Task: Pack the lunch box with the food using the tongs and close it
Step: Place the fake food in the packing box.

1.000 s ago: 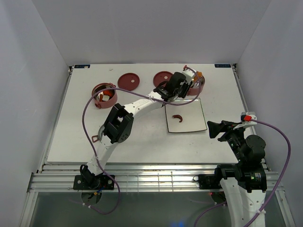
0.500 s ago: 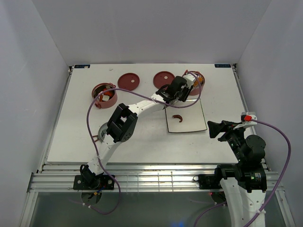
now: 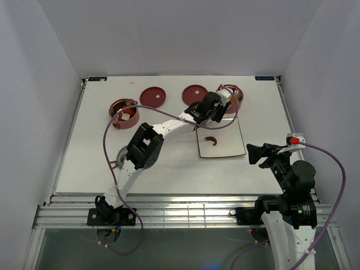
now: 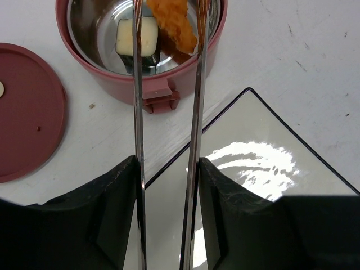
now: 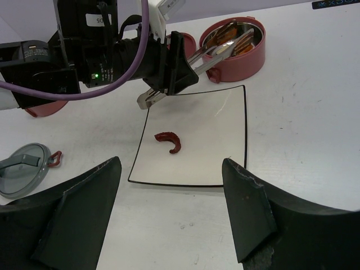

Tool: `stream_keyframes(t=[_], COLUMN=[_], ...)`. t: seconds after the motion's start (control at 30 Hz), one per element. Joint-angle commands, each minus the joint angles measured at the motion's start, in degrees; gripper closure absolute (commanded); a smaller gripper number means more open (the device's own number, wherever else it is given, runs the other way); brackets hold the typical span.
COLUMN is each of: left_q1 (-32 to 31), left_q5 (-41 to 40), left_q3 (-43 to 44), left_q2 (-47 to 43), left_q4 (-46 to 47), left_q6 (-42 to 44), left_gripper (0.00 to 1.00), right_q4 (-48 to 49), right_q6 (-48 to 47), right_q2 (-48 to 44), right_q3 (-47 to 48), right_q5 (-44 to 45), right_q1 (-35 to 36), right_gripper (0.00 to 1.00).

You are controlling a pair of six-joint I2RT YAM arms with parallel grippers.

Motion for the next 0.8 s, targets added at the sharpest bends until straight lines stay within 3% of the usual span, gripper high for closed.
stream_keyframes(t=[0.0, 0.33, 0.57, 0.77], left_q1=[0.07, -0.89, -3.09, -4.15], left_q5=[0.39, 0.13, -1.1, -0.22], left_q3=[-0.65, -3.2, -6.28, -17.33], left_q2=[-6.33, -10.72, -20.03, -32.42], left_q4=[2.02, 1.93, -2.71, -9.22], left_q6=[0.45, 0.62, 2.38, -0.5], left_gripper=[0.44, 0.44, 0.45, 0.46], right_q4=[0.66, 0.92, 1.71, 1.89], right_q6=[-0.5, -0.59, -0.5, -0.59], right_q2=[-0.57, -0.31, -0.22, -0.22], right_q3=[0.44, 0.26, -0.18, -0.35], right_q5=[0.53, 0.53, -0.26, -1.57], right_q1=[-0.02, -0.02, -0.02, 0.07], right_gripper=[0.22, 0.22, 0.22, 0.22])
